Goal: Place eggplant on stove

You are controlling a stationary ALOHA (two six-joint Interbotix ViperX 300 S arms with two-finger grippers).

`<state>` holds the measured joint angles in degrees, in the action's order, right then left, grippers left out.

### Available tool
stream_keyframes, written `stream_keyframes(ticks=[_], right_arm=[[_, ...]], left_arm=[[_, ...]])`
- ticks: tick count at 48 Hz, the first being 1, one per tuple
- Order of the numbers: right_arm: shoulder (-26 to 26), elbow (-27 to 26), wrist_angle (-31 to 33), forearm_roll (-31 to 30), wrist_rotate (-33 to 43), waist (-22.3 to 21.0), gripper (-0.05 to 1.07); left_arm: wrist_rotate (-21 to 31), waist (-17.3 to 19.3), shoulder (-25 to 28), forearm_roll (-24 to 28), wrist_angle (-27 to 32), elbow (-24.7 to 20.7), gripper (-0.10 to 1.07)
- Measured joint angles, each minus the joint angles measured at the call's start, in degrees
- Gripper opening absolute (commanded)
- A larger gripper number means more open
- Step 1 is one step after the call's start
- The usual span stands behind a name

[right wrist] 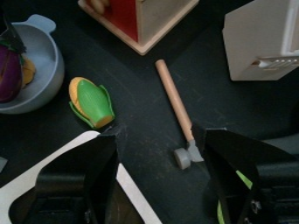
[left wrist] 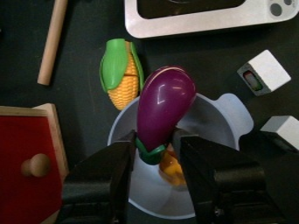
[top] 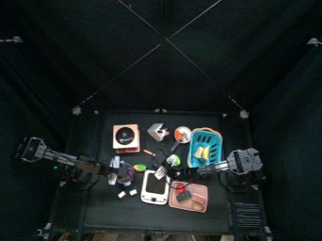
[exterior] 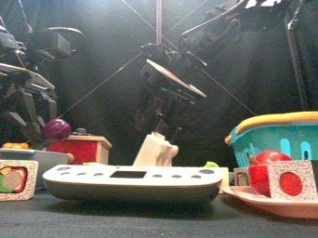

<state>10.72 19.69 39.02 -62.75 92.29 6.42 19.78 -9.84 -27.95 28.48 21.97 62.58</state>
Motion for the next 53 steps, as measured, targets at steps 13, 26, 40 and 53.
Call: stream_keyframes(ticks=[13, 26, 40, 53], right_arm=[[-0.1, 0.4, 0.8, -0.1, -0.1, 0.2, 0.94], [-4.5, 3.3, 4.6, -1.4, -0.1, 3.0, 0.94], [-7.8, 5.8, 8.0, -3.9, 0.3, 5.5, 0.94], [-7.8, 7.1, 8.9, -3.4, 0.5, 7.0, 0.94]], left_arm=[[0.1, -0.1, 0.0, -0.1, -0.3, 0.0, 0.76], [0.1, -0.6, 0.0, -0.1, -5.2, -0.6, 0.76], [0.4, -1.2, 2.8, -1.3, -16.2, -2.6, 0.76], [-0.2, -2.7, 13.6, -6.2, -19.9, -8.8, 0.75]])
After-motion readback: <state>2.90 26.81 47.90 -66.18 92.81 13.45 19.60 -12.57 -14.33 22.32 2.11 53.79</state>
